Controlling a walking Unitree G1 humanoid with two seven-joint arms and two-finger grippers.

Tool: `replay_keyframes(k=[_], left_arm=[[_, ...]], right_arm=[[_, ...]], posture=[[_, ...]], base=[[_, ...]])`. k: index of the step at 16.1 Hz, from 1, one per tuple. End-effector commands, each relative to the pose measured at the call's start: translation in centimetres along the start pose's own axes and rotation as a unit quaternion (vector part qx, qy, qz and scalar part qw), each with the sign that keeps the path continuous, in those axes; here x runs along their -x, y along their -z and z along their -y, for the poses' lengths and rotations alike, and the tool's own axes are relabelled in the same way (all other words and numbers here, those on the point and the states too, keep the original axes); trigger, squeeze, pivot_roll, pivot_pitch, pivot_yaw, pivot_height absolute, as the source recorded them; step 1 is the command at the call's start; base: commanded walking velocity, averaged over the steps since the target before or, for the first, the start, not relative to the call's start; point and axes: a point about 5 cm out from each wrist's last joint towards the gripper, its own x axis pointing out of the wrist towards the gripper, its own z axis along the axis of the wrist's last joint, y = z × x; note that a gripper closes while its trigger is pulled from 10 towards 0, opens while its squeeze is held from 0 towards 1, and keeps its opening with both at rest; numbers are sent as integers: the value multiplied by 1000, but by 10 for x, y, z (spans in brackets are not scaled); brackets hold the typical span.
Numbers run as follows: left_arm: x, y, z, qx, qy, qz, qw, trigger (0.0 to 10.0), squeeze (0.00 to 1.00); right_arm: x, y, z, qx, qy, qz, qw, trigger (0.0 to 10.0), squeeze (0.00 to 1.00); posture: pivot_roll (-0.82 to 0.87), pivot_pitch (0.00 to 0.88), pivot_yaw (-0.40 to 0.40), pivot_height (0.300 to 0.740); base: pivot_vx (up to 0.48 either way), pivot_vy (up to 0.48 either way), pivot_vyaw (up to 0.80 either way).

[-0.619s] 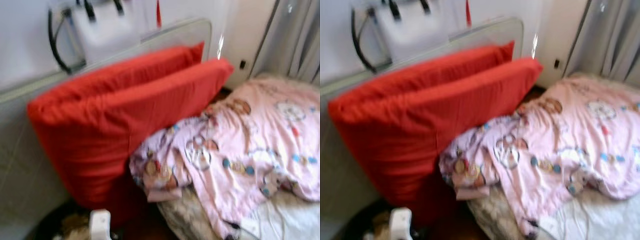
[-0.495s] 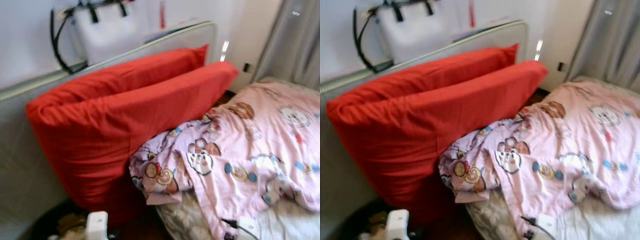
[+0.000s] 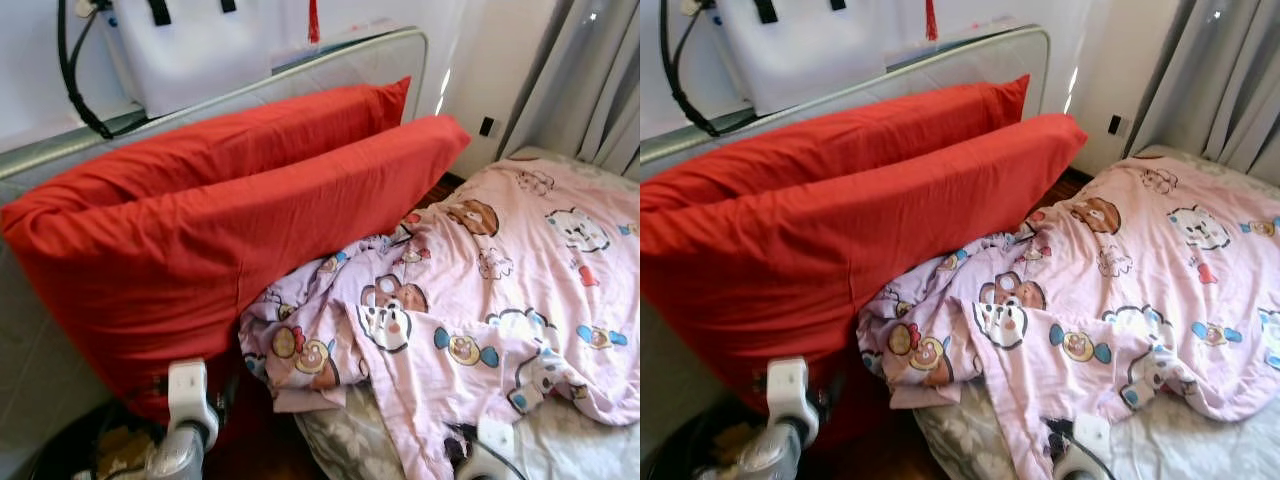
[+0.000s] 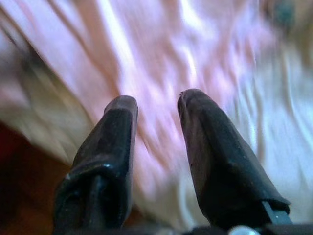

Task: Clean up the room

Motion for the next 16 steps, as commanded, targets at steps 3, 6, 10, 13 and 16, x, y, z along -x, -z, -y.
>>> replay_keyframes(k=[3, 6, 10, 13, 16], left_arm=[[8, -17, 10, 0, 0, 78, 997, 10000, 0], [14, -24, 15, 0, 3, 98, 995, 10000, 0], [20, -29, 17, -7, 3, 98, 995, 10000, 0], [22, -31, 15, -7, 0, 94, 996, 10000, 0], [24, -30, 14, -7, -1, 90, 996, 10000, 0]], right_arm=[[-8, -51, -3, 19, -25, 130, 991, 10000, 0], [-6, -60, -7, 32, -39, 161, 986, 10000, 0], [-5, -57, -26, 50, -71, 156, 984, 10000, 0], [-2, -55, -29, 47, -77, 161, 983, 10000, 0], [-3, -57, -32, 47, -79, 160, 983, 10000, 0]], posture=[[-38, 31, -19, 740], [-36, 26, -20, 740], [-22, 20, -21, 720], [-11, 15, -24, 700], [-12, 16, -24, 700]], base=[[0, 0, 0], [0, 0, 0], [0, 0, 0], [0, 0, 0], [0, 0, 0]])
